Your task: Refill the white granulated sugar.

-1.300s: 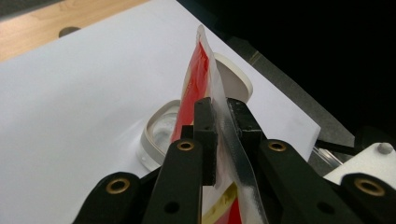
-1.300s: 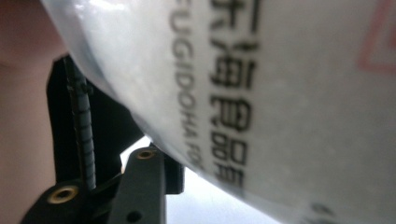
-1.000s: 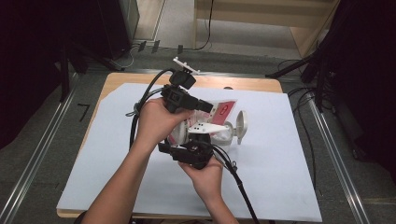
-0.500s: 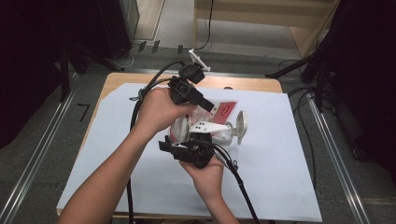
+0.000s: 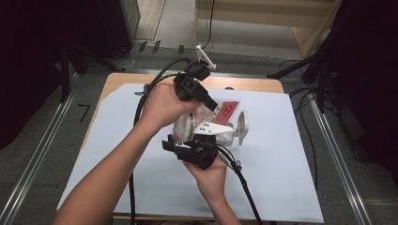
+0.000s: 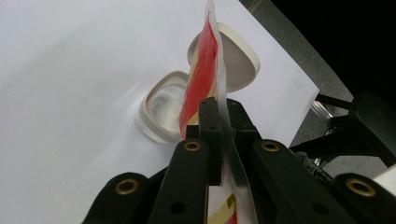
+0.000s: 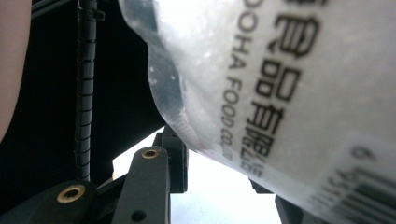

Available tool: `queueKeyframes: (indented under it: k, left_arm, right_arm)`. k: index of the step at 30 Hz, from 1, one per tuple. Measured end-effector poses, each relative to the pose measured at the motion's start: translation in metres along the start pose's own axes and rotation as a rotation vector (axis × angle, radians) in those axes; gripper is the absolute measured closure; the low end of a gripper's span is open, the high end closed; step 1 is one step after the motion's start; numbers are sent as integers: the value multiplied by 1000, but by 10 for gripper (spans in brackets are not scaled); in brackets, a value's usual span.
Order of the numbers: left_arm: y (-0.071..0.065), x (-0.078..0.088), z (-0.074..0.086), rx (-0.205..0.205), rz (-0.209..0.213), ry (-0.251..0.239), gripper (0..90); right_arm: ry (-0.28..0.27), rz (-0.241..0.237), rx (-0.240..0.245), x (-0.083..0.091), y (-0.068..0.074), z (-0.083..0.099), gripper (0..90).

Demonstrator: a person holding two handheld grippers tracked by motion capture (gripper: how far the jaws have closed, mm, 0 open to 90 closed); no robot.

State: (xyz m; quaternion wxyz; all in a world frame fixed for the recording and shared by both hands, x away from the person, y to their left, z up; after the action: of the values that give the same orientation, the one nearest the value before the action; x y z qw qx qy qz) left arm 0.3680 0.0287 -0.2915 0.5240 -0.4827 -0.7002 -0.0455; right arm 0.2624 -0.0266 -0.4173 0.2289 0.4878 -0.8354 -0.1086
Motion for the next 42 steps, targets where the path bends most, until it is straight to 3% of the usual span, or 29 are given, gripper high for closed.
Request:
queueKeyframes:
  k: [10, 17, 28, 37, 42]
  left_arm:
    - [6, 1, 0, 24, -7, -6, 893]
    - [-6, -2, -5, -18, -59, 20, 888]
    - [-10, -4, -8, -20, -55, 22, 883]
    - [-7, -5, -9, -15, -54, 32, 882]
    - [-8, -6, -11, -14, -54, 37, 880]
  right_arm:
    - [-7, 20, 5, 1, -1, 5, 670]
    - [-24, -9, -35, 4, 1, 0, 649]
    - [-22, -3, -45, 6, 2, -3, 623]
    - [-20, 32, -29, 5, 4, -4, 643]
    - [-25, 21, -41, 5, 4, -6, 640]
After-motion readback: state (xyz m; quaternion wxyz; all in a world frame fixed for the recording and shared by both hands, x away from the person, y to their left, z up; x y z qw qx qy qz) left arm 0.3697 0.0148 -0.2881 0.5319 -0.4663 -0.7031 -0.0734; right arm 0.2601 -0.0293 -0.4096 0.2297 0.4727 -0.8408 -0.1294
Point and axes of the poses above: each handheld gripper's, and its own axes: x roughly backward along the jaws, z roughly out of its underside, y roughly to its left, the point moved 2 cm from there along -x, roughly forward along the jaws, and after that the axes turned 6 degrees about z, right-handed, at the moved point
